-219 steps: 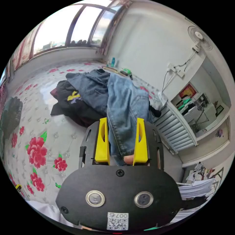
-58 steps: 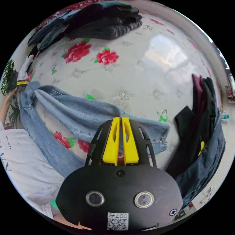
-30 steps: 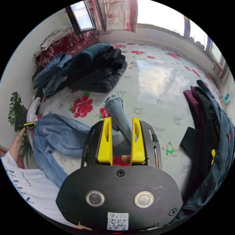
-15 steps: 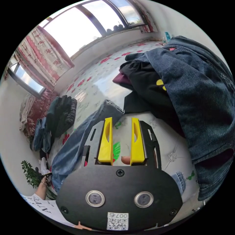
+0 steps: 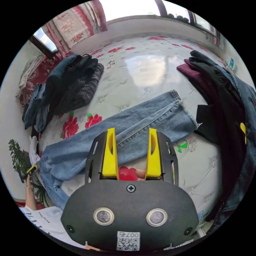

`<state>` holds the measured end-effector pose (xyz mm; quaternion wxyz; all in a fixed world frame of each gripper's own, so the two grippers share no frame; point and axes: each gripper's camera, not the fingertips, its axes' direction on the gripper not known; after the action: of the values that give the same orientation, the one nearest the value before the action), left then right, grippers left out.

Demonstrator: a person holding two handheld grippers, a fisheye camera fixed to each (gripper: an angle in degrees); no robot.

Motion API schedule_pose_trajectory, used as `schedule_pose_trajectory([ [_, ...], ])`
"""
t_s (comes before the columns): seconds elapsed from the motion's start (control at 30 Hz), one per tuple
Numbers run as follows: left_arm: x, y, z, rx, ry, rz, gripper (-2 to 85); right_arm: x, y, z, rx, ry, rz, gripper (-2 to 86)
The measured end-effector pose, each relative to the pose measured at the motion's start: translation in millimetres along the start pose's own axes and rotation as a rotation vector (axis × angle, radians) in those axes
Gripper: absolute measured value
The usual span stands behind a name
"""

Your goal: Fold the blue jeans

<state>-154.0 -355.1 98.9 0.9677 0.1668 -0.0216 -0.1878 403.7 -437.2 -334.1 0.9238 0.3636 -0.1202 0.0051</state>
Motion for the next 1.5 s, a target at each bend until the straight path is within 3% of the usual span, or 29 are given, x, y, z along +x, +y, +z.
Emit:
schedule_pose_trajectory([
  [0.13, -2, 43, -1, -0.021, 0.043, -0.034, 6.0, -6, 2, 17, -0.032, 0.164, 0.012, 5.5],
  [0.4, -33, 111, -7, -0.054, 0.131, -0.144, 6.2, 68, 92, -68, 0.22, -0.122, 0.123, 0.2],
  [0.5, -40, 131, -14, -0.055, 0.142, -0.165, 6.0, 101, 143, -61, 0.133, 0.019, 0.27, 0.6],
  [0.8, -59, 215, -48, -0.041, 0.193, -0.222, 7.4, 92, 292, -117, 0.081, 0.105, 0.112, 7.6],
  [1.0, -49, 263, -46, -0.096, 0.189, -0.194, 8.8, 126, 379, -124, -0.042, 0.201, 0.236, 10.6],
  [1.2, -14, 262, -28, -0.165, 0.096, -0.066, 6.4, 134, 395, -90, -0.108, 0.116, 0.322, 7.6],
  [1.37, -4, 256, -39, -0.193, -0.032, 0.013, -0.1, 87, 359, -144, 0.105, 0.038, 0.108, 1.1],
  [1.5, 5, 270, -51, -0.162, -0.02, 0.01, -0.1, 17, 348, -177, 0.18, 0.287, -0.088, 1.0],
])
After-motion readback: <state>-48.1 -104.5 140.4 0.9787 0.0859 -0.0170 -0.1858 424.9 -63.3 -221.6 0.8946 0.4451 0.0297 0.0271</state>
